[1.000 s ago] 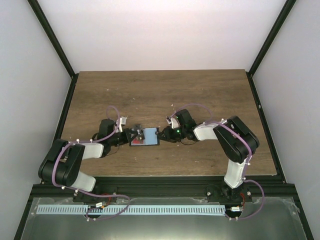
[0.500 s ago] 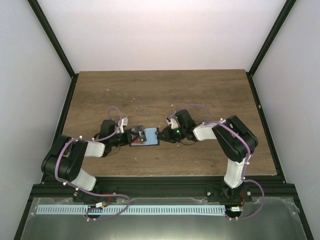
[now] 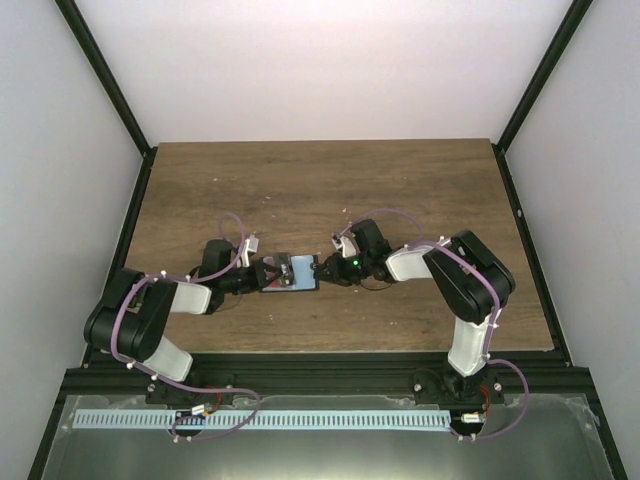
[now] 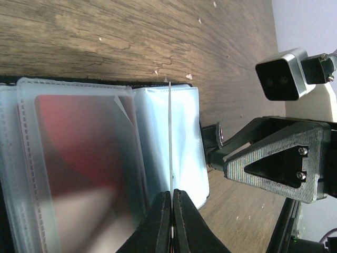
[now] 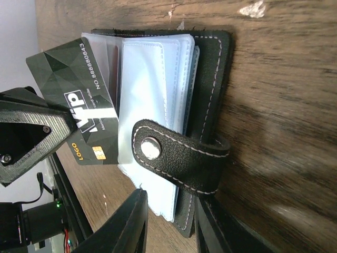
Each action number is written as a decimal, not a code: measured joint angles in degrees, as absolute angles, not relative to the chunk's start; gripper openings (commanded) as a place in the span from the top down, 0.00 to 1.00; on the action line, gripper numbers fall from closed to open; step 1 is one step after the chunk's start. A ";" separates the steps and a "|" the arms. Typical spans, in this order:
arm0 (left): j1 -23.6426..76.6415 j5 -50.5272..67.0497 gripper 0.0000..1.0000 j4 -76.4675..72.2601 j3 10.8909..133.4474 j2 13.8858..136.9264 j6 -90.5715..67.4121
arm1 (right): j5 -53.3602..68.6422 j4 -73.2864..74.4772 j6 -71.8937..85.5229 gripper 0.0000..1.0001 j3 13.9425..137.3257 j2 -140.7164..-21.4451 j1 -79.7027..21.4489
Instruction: Put the credit cards into the card holder
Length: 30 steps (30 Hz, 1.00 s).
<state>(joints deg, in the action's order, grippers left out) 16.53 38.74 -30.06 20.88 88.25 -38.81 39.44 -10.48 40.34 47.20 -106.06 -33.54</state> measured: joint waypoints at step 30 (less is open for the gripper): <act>16.53 39.66 0.96 -20.60 25.19 91.46 -39.55 | 40.21 -10.76 40.97 0.74 47.09 -106.15 -33.54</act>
<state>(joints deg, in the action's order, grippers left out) 16.53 39.66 -20.60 25.19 91.46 -39.55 40.21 -10.76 40.97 47.09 -106.15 -33.54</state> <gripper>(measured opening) 0.042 0.263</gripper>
